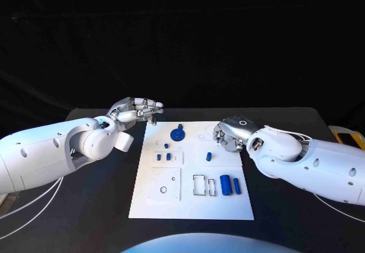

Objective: Assemble the parts on the task board

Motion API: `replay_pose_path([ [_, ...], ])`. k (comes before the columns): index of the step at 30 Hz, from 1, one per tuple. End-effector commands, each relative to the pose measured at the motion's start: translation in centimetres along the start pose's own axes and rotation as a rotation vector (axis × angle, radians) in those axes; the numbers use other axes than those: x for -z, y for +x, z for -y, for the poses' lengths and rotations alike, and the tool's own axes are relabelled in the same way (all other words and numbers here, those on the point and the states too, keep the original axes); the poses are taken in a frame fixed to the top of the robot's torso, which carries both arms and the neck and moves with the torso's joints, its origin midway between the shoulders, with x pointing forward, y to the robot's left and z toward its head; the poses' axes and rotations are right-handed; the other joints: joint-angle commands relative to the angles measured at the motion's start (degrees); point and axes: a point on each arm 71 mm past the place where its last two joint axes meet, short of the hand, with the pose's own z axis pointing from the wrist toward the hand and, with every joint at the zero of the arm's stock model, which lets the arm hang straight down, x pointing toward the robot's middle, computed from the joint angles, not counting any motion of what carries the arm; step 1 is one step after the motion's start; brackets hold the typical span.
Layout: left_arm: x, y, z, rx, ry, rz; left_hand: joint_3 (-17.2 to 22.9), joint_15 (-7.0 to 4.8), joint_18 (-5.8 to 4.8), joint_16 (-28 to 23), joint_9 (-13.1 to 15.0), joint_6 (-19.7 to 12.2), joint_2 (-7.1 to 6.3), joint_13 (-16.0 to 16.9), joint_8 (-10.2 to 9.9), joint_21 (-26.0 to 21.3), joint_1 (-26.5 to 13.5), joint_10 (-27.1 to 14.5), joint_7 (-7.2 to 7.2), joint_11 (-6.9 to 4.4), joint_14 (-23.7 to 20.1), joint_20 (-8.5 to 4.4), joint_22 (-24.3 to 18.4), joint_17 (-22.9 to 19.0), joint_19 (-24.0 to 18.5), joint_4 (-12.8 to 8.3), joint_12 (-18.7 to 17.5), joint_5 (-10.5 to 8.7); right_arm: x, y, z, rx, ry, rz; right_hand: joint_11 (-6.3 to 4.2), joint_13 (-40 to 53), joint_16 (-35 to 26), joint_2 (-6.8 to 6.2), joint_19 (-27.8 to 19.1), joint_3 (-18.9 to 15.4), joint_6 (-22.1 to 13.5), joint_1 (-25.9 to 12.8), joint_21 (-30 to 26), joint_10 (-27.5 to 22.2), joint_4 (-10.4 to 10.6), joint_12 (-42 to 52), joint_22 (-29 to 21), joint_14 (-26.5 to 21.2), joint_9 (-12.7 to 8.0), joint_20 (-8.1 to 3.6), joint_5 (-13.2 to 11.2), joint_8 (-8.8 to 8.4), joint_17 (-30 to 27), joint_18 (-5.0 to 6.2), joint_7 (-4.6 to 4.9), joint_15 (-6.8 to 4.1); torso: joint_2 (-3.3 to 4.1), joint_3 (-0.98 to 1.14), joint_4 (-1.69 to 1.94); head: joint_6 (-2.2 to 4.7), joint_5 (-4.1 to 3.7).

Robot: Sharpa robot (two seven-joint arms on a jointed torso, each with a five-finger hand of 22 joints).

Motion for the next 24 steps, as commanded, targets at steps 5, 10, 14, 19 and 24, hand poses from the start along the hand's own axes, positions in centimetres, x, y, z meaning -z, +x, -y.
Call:
replay_pose_path([
  [5, 0.0, 0.3, 0.1, 0.014, 0.001, -0.027, -0.33, 0.15, 0.24, -0.26, -0.09, -0.63, 0.22, -0.07, -0.12, -0.43, -0.1, -0.65, 0.16, 0.0, -0.53, 0.41, -0.12, -0.09, -0.14, -0.02, 0.26, 0.37, 0.5, -1.0, -1.3, -0.043, -0.047, 0.06, -2.52, -0.4, 0.23, 0.14, 0.36, 0.23, 0.2, -0.24, 0.4, 2.62, 0.24, -0.08, 8.69, 2.51, 0.08, -0.09, -0.1, 0.34, 0.08, -0.38, 0.15, -0.43, 0.01, 0.05, 0.04, 0.01, 0.42],
  [10, -0.1, 0.3, 0.1, 0.016, 0.001, -0.03, -0.36, 0.18, 0.24, -0.28, -0.09, -0.74, 0.23, -0.07, -0.12, -0.47, -0.1, -0.78, 0.19, 0.04, -0.58, 0.44, -0.15, -0.1, -0.15, -0.03, 0.3, 0.37, 0.6, -1.5, -3.3, -0.081, -0.101, 0.088, -2.53, -0.39, 0.23, 0.12, 0.41, 0.27, 0.21, -0.26, 0.49, 2.64, 0.22, -0.11, 8.75, 2.51, 0.09, -0.09, -0.15, 0.34, 0.06, -0.41, 0.15, -0.43, 0.03, 0.06, 0.03, -0.02, 1.28],
  [14, -0.2, 0.4, 0.0, 0.017, 0.001, -0.033, -0.36, 0.18, 0.24, -0.28, -0.09, -0.74, 0.23, -0.07, -0.12, -0.47, -0.1, -0.78, 0.19, 0.04, -0.58, 0.44, -0.15, -0.1, -0.15, -0.03, 0.3, 0.37, 0.5, -1.6, -5.5, -0.112, -0.157, 0.097, -2.53, -0.39, 0.23, 0.12, 0.41, 0.27, 0.21, -0.26, 0.49, 2.64, 0.22, -0.11, 8.75, 2.51, 0.09, -0.09, -0.15, 0.34, 0.06, -0.41, 0.15, -0.43, 0.0, 0.01, 0.1, -0.3, 2.34],
  [19, -0.3, 0.6, 0.0, 0.018, 0.001, -0.038, -0.42, 0.23, 0.25, -0.3, -0.1, -0.89, 0.24, -0.06, -0.1, -0.54, -0.11, -0.97, 0.25, 0.09, -0.65, 0.49, -0.2, -0.12, -0.17, -0.03, 0.36, 0.37, 0.2, -1.4, -7.2, -0.137, -0.195, 0.092, -2.53, -0.38, 0.23, 0.13, 0.39, 0.32, 0.2, -0.26, 0.46, 2.64, 0.2, -0.13, 8.74, 2.51, 0.1, -0.09, -0.16, 0.34, 0.03, -0.4, 0.15, -0.44, 0.01, -0.08, 0.19, -0.29, 2.93],
  [24, -0.3, 0.7, 0.0, 0.019, 0.001, -0.04, -0.45, 0.25, 0.25, -0.3, -0.11, -0.96, 0.23, -0.06, -0.1, -0.57, -0.13, -1.05, 0.27, 0.12, -0.67, 0.51, -0.22, -0.12, -0.17, -0.03, 0.38, 0.37, -0.2, -0.6, -7.8, -0.157, -0.207, 0.083, -2.53, -0.38, 0.15, 0.14, 0.33, 0.37, 0.19, -0.26, 0.36, 2.64, 0.19, -0.15, 8.7, 2.48, 0.1, -0.1, -0.16, 0.34, -0.11, -0.37, 0.15, -0.44, 0.02, -0.11, 0.18, -0.33, 3.47],
])
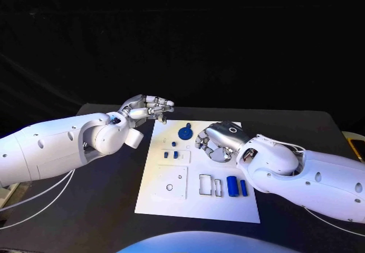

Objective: Assemble the parts on the task board

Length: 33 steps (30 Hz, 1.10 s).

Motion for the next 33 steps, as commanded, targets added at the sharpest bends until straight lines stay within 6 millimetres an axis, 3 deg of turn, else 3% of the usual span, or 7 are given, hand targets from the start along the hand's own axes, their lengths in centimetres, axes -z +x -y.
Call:
replay_pose_path([
  [1, -0.1, 0.2, 0.1, 0.012, 0.005, -0.02, -0.46, 0.05, 0.25, -0.3, -0.09, -0.46, 0.23, -0.07, -0.1, -0.35, -0.13, -0.44, 0.37, -0.09, -0.47, 0.32, -0.05, -0.07, 0.03, -0.03, 0.38, 0.37, -0.1, 0.4, -0.2, -0.024, -0.018, 0.007, -2.59, 0.05, 0.18, -0.08, 0.34, 0.21, 0.09, -0.4, -0.02, 2.57, 0.04, -0.07, 8.71, 2.48, 0.05, -0.1, 0.08, 0.13, -0.09, -0.38, 0.1, -0.45, 0.04, -0.02, 0.05, -0.07, 0.57],
  [11, -0.2, 0.2, 0.1, 0.012, 0.004, -0.021, -0.5, 0.08, 0.25, -0.31, -0.1, -0.57, 0.23, -0.07, -0.1, -0.39, -0.15, -0.56, 0.4, -0.06, -0.5, 0.35, -0.08, -0.08, 0.02, -0.02, 0.42, 0.37, -0.7, 2.3, -2.3, -0.088, -0.062, -0.016, -2.57, 0.06, 0.17, -0.07, 0.32, 0.3, 0.04, -0.41, -0.04, 2.55, 0.01, -0.13, 8.71, 2.47, 0.05, -0.11, 0.08, 0.11, -0.13, -0.37, 0.13, -0.45, 0.07, 0.16, -0.09, -1.11, 2.42],
  [16, -0.2, 0.2, 0.0, 0.013, 0.003, -0.022, -0.55, 0.11, 0.25, -0.31, -0.1, -0.67, 0.23, -0.06, -0.08, -0.44, -0.18, -0.67, 0.43, -0.03, -0.53, 0.38, -0.11, -0.08, 0.02, -0.01, 0.46, 0.37, -0.8, 3.4, -2.9, -0.112, -0.068, -0.036, -2.56, 0.07, 0.15, -0.05, 0.3, 0.36, 0.01, -0.43, -0.08, 2.54, 0.0, -0.16, 8.7, 2.46, 0.06, -0.11, 0.1, 0.1, -0.19, -0.36, 0.15, -0.44, 0.05, 0.12, -0.08, -1.68, 3.09],
  [33, -0.3, 0.3, 0.0, 0.015, 0.001, -0.029, -0.59, 0.13, 0.25, -0.31, -0.11, -0.74, 0.23, -0.06, -0.06, -0.47, -0.2, -0.77, 0.45, 0.0, -0.56, 0.41, -0.14, -0.09, 0.01, -0.01, 0.51, 0.37, -0.9, 6.5, -4.7, -0.168, -0.092, -0.097, -2.53, 0.09, 0.12, -0.02, 0.21, 0.48, -0.06, -0.46, -0.24, 2.52, -0.03, -0.24, 8.64, 2.44, 0.07, -0.11, 0.14, 0.07, -0.29, -0.32, 0.19, -0.43, 0.07, 0.08, -0.11, -2.81, 3.92],
])
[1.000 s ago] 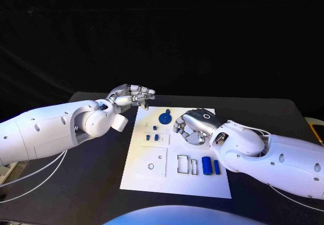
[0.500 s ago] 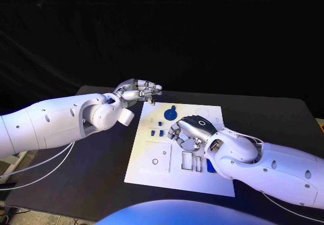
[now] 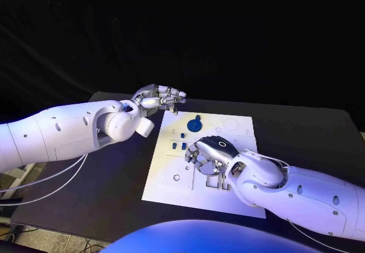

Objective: Assemble the parts on the task board

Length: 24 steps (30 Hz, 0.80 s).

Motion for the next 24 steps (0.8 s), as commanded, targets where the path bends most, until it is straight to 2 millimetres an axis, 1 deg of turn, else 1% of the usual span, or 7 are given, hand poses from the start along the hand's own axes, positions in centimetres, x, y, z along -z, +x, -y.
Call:
replay_pose_path([
  [1, -0.08, 0.27, 0.09, 0.013, 0.005, -0.022, -0.28, -0.07, 0.25, -0.32, -0.06, -0.34, 0.23, -0.06, -0.06, -0.25, -0.2, -0.37, 0.45, 0.01, -0.35, 0.41, -0.08, -0.1, 0.01, 0.0, 0.29, 0.37, -0.04, 0.51, -0.13, -0.006, -0.014, -0.022, -2.63, 0.04, 0.12, 0.0, 0.21, 0.33, 0.03, -0.45, -0.24, 2.42, 0.14, 0.2, 8.67, 2.44, 0.05, -0.11, 0.15, 0.09, -0.07, -0.32, 0.29, -0.43, 0.03, -0.03, 0.0, -0.26, 0.11],
  [10, -0.08, 0.22, 0.08, 0.013, 0.005, -0.022, -0.32, -0.05, 0.25, -0.32, -0.06, -0.4, 0.22, -0.05, -0.04, -0.29, -0.21, -0.45, 0.47, 0.03, -0.38, 0.43, -0.11, -0.1, 0.01, 0.0, 0.34, 0.36, -0.11, 0.99, -0.25, -0.011, -0.016, -0.037, -2.61, 0.05, 0.08, 0.03, 0.16, 0.4, -0.01, -0.48, -0.33, 2.41, 0.13, 0.16, 8.63, 2.42, 0.06, -0.11, 0.17, 0.07, -0.16, -0.29, 0.31, -0.42, 0.0, -0.04, 0.01, -0.65, 0.22],
  [15, -0.08, 0.21, 0.08, 0.013, 0.004, -0.022, -0.32, -0.05, 0.25, -0.32, -0.06, -0.4, 0.22, -0.05, -0.04, -0.29, -0.21, -0.45, 0.47, 0.03, -0.38, 0.43, -0.11, -0.1, 0.01, 0.0, 0.34, 0.36, -0.13, 1.15, -0.29, -0.013, -0.018, -0.045, -2.61, 0.05, 0.08, 0.03, 0.16, 0.4, -0.01, -0.48, -0.33, 2.41, 0.13, 0.16, 8.63, 2.42, 0.06, -0.11, 0.17, 0.07, -0.16, -0.29, 0.31, -0.42, 0.0, -0.05, -0.04, -0.81, 0.3],
  [24, -0.07, 0.16, 0.08, 0.013, 0.004, -0.021, -0.32, -0.05, 0.25, -0.32, -0.06, -0.4, 0.22, -0.05, -0.04, -0.29, -0.21, -0.45, 0.47, 0.03, -0.38, 0.43, -0.11, -0.1, 0.01, 0.0, 0.34, 0.36, -0.13, 1.37, -0.16, -0.015, -0.015, -0.057, -2.59, 0.07, 0.1, 0.04, 0.15, 0.46, -0.06, -0.54, -0.33, 2.41, 0.12, 0.11, 8.65, 2.41, 0.07, -0.11, 0.2, 0.05, -0.15, -0.29, 0.34, -0.41, 0.01, -0.02, 0.01, -0.99, 0.45],
])
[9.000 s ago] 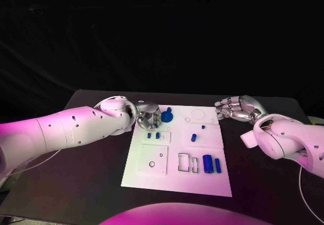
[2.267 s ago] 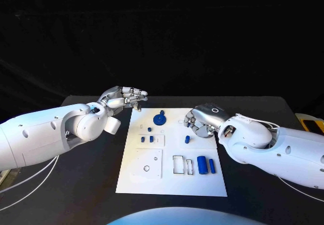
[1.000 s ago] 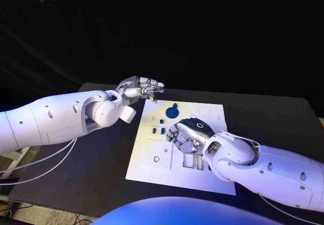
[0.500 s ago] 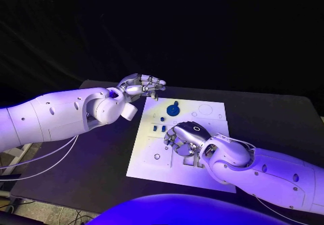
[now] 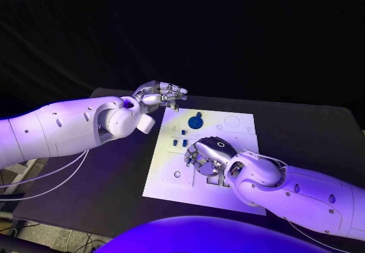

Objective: Assemble the parts on the task board

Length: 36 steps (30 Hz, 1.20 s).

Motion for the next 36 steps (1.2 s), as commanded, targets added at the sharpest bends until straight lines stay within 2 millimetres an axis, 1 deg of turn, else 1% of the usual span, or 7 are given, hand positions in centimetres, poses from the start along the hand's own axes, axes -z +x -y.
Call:
replay_pose_path([
  [1, -0.06, 0.21, 0.1, 0.011, 0.006, -0.017, -0.32, -0.05, 0.25, -0.32, -0.07, -0.4, 0.22, -0.05, -0.04, -0.29, -0.21, -0.45, 0.47, 0.03, -0.38, 0.44, -0.05, -0.06, 0.01, 0.0, 0.34, 0.36, -0.03, 0.26, -0.13, 0.001, -0.012, -0.023, -2.69, 0.09, 0.11, 0.5, 0.16, 0.28, -0.03, -0.09, -0.33, 2.3, -0.05, 0.12, 8.61, 2.41, 0.05, -0.11, 0.25, 0.15, -0.05, -0.3, 0.51, -0.41, 0.0, 0.03, 0.02, -0.06, 0.08],
  [5, -0.06, 0.2, 0.09, 0.011, 0.005, -0.018, -0.32, -0.05, 0.25, -0.32, -0.07, -0.4, 0.22, -0.05, -0.04, -0.29, -0.21, -0.45, 0.47, 0.03, -0.38, 0.44, -0.05, -0.06, 0.01, 0.0, 0.34, 0.36, -0.06, 0.36, -0.1, 0.0, -0.012, -0.029, -2.69, 0.09, 0.11, 0.5, 0.16, 0.28, -0.03, -0.09, -0.33, 2.3, -0.05, 0.12, 8.61, 2.41, 0.05, -0.11, 0.25, 0.15, -0.05, -0.3, 0.51, -0.41, 0.01, 0.04, -0.02, -0.25, 0.17],
  [9, -0.06, 0.19, 0.09, 0.011, 0.005, -0.018, -0.38, -0.02, 0.26, -0.32, -0.06, -0.49, 0.25, -0.04, 0.01, -0.35, -0.23, -0.57, 0.5, 0.05, -0.41, 0.47, -0.1, -0.07, 0.02, 0.01, 0.44, 0.36, -0.07, 0.48, -0.07, -0.001, -0.011, -0.033, -2.69, 0.09, 0.11, 0.5, 0.16, 0.28, -0.03, -0.09, -0.33, 2.3, -0.05, 0.12, 8.61, 2.41, 0.05, -0.11, 0.25, 0.15, -0.05, -0.3, 0.51, -0.41, 0.02, 0.02, 0.01, -0.29, 0.18],
  [17, -0.05, 0.16, 0.09, 0.011, 0.004, -0.017, -0.38, -0.02, 0.26, -0.32, -0.06, -0.49, 0.25, -0.04, 0.01, -0.35, -0.23, -0.57, 0.5, 0.05, -0.41, 0.47, -0.1, -0.07, 0.02, 0.01, 0.44, 0.36, -0.07, 0.64, -0.12, -0.004, -0.014, -0.036, -2.69, 0.09, 0.11, 0.5, 0.16, 0.28, -0.03, -0.09, -0.33, 2.3, -0.05, 0.12, 8.61, 2.41, 0.05, -0.11, 0.25, 0.15, -0.05, -0.3, 0.51, -0.41, 0.02, 0.04, -0.01, -0.29, 0.25],
  [24, -0.05, 0.14, 0.08, 0.011, 0.004, -0.017, -0.38, -0.02, 0.26, -0.32, -0.06, -0.49, 0.25, -0.04, 0.01, -0.35, -0.23, -0.57, 0.5, 0.05, -0.41, 0.47, -0.1, -0.07, 0.02, 0.01, 0.44, 0.36, -0.1, 0.7, -0.08, -0.005, -0.013, -0.036, -2.66, 0.11, 0.09, 0.52, 0.18, 0.36, -0.11, -0.16, -0.27, 2.29, -0.06, 0.05, 8.66, 2.39, 0.07, -0.1, 0.3, 0.13, -0.11, -0.31, 0.55, -0.39, -0.01, 0.0, -0.02, -0.29, 0.22],
  [36, -0.03, 0.15, 0.08, 0.012, 0.003, -0.019, -0.38, -0.02, 0.26, -0.32, -0.06, -0.49, 0.25, -0.04, 0.01, -0.35, -0.23, -0.57, 0.5, 0.05, -0.41, 0.47, -0.1, -0.07, 0.02, 0.01, 0.44, 0.36, -0.33, 0.84, 0.05, -0.002, -0.011, -0.039, -2.66, 0.11, 0.09, 0.52, 0.18, 0.36, -0.11, -0.16, -0.27, 2.29, -0.06, 0.05, 8.66, 2.39, 0.07, -0.1, 0.3, 0.13, -0.11, -0.31, 0.55, -0.39, 0.02, 0.01, 0.03, -0.29, 0.17],
])
